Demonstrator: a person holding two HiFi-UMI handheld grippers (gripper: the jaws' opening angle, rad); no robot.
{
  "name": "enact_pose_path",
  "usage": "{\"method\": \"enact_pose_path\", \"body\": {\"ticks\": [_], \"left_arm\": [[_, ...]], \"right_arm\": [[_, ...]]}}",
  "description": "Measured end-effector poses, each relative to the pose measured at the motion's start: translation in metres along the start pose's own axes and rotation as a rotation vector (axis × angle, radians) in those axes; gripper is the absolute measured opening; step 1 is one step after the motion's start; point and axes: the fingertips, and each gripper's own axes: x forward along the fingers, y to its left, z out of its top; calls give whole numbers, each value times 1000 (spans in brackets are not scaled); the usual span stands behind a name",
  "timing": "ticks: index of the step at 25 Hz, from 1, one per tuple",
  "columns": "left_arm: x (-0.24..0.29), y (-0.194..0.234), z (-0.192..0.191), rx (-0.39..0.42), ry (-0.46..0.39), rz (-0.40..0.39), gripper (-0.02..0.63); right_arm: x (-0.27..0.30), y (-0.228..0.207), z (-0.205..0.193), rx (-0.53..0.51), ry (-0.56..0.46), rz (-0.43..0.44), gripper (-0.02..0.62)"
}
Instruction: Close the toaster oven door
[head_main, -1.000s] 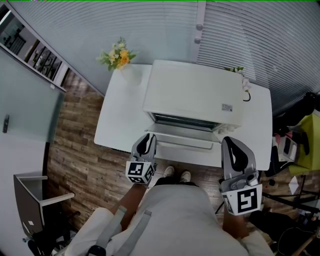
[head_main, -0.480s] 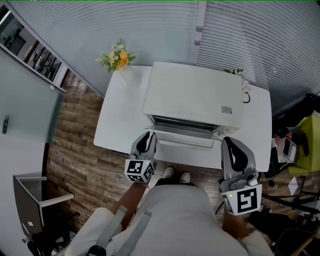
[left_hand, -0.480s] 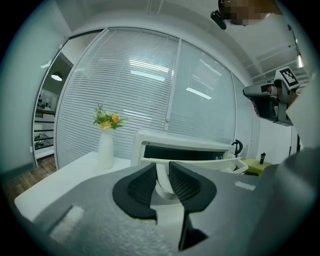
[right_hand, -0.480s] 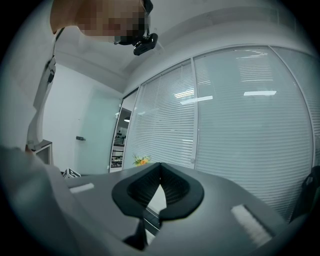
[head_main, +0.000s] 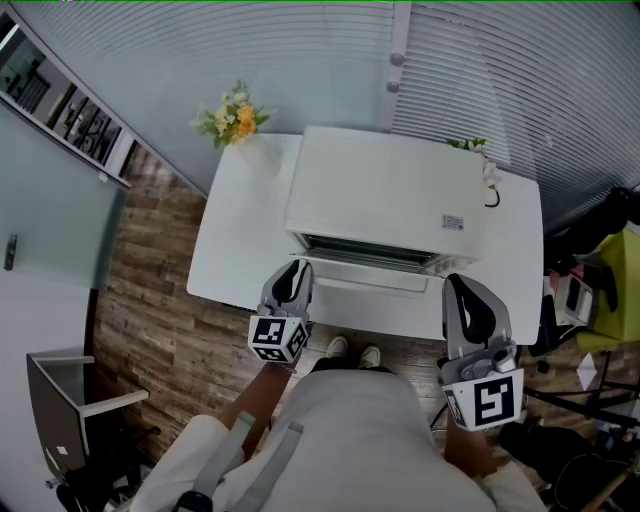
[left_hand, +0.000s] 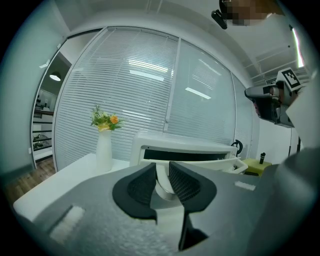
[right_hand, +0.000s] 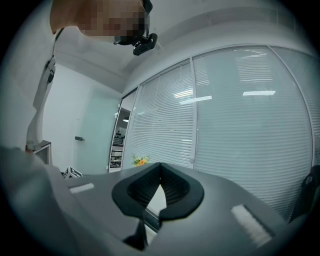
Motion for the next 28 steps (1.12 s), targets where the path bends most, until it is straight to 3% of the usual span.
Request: {"method": "enact_pose_path", "body": {"ticks": [28], "left_arm": [[34,7,22,10,-8,5,93]], "right_arm": [[10,-21,-4,5,2,-17,5]]}}
